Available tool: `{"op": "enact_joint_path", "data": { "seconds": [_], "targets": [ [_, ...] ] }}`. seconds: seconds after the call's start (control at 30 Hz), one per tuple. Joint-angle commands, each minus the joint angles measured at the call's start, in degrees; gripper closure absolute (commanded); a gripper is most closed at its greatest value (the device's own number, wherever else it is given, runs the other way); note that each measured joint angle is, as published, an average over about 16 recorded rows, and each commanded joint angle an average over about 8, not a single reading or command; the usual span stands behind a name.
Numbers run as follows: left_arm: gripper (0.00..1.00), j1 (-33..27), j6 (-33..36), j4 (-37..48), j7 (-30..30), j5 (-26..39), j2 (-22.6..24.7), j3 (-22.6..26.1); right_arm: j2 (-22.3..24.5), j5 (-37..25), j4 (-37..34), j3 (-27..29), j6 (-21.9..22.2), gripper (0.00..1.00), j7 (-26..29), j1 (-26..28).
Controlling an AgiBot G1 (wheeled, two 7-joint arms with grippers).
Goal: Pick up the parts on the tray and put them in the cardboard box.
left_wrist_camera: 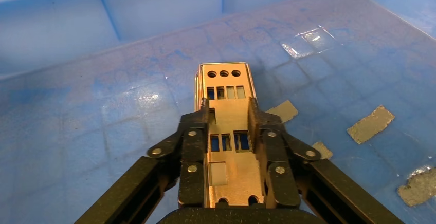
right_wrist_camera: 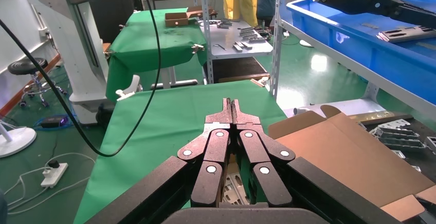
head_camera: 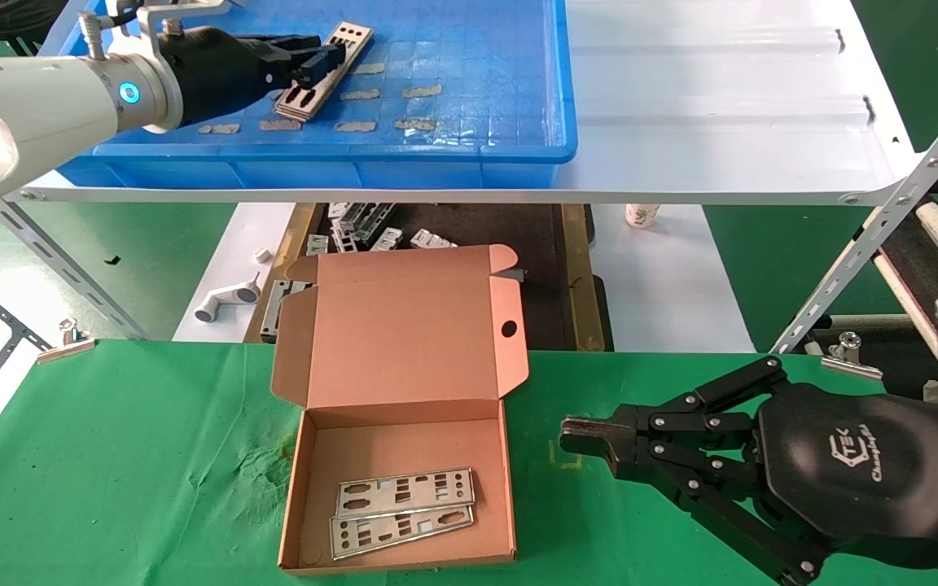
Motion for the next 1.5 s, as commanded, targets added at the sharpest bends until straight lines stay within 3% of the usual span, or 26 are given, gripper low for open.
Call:
{"op": "enact_joint_path", "data": {
  "seconds": [0.03,0.33,0.6,1.5],
  "targets": [
    [1.00,-0.02,0.00,0.00,0.01,-0.01,-0.01,-0.01,0.00,0.00,0.00,0.00,0.00,1.00,0.00,0.00],
    [0.97,-0.07,-0.09,-0.11,0.24,-0.09,-0.17,-0.07,0.00,0.01,0.00,-0.01,0.00,1.00,0.00,0.00],
    [0.02,-0.36,0.47,-0.54,0.75,-0.25,-0.54,-0.19,0.01,0.01,0.00,-0.02,0.01,1.00,-0.01,0.00],
    [0.00,-0.31,-1.61,-0.18,2.19,0.96,1.87,0.65,0.02,0.03,0.00,-0.04,0.02,1.00,-0.02,0.01]
  ]
}}
